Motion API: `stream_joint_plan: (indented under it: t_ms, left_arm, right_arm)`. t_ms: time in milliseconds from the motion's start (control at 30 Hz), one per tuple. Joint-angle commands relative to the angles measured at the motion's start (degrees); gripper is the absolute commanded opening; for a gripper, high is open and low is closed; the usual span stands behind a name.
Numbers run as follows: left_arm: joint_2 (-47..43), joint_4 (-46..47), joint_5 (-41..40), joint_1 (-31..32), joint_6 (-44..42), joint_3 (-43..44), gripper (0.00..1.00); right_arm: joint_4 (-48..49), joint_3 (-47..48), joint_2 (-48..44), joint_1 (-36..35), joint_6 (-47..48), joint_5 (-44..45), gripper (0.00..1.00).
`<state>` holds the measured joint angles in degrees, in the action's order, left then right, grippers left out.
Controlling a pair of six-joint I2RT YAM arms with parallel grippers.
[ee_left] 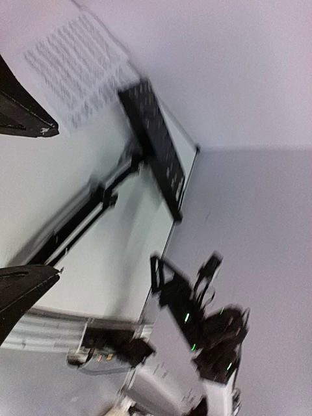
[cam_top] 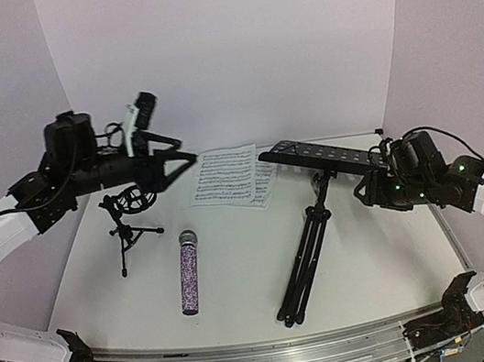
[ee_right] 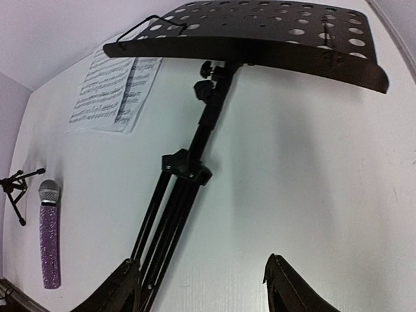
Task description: Pack up the instrument practice props
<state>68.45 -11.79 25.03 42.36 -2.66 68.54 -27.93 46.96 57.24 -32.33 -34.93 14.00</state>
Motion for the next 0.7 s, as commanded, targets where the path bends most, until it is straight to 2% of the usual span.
stream_joint_plan:
  t_ms: [0,167,300,467,567,667]
  left_arm:
    - [-12.03,4.29,-7.13,-12.57,6.58,-6.26,0.69]
    - [-25.66,3.58,-13.9,-26.07,10.66,-16.99,0.74]
    - [-35.01,0.09,-17.23,-34.53,13.53,-25.17,0.76]
    - [-39.32,-4.58,-22.11,-42.92,14.65,-33.9,0.76]
    - [-41.25,-3.22,-21.78,-44.61,13.47,-39.81,0.78]
    - [-41.48,-0.25,-16.24,-44.75,9.93,-43.15,0.85]
  right_arm:
    - [-0.11,-2.99,-2.82,2.11,1.69,5.87,0.63]
    - [-0.07,-7.62,-6.95,3.47,4.77,12.27,0.63]
    - [-0.1,-13.06,-17.33,3.92,7.61,18.16,0.63]
    - [-0.35,-20.28,-34.66,3.93,11.11,23.06,0.63]
    - [-0.64,-24.15,-42.95,3.93,14.1,23.28,0.63]
    - [-1.54,-26.2,-47.7,3.93,14.96,23.37,0.62]
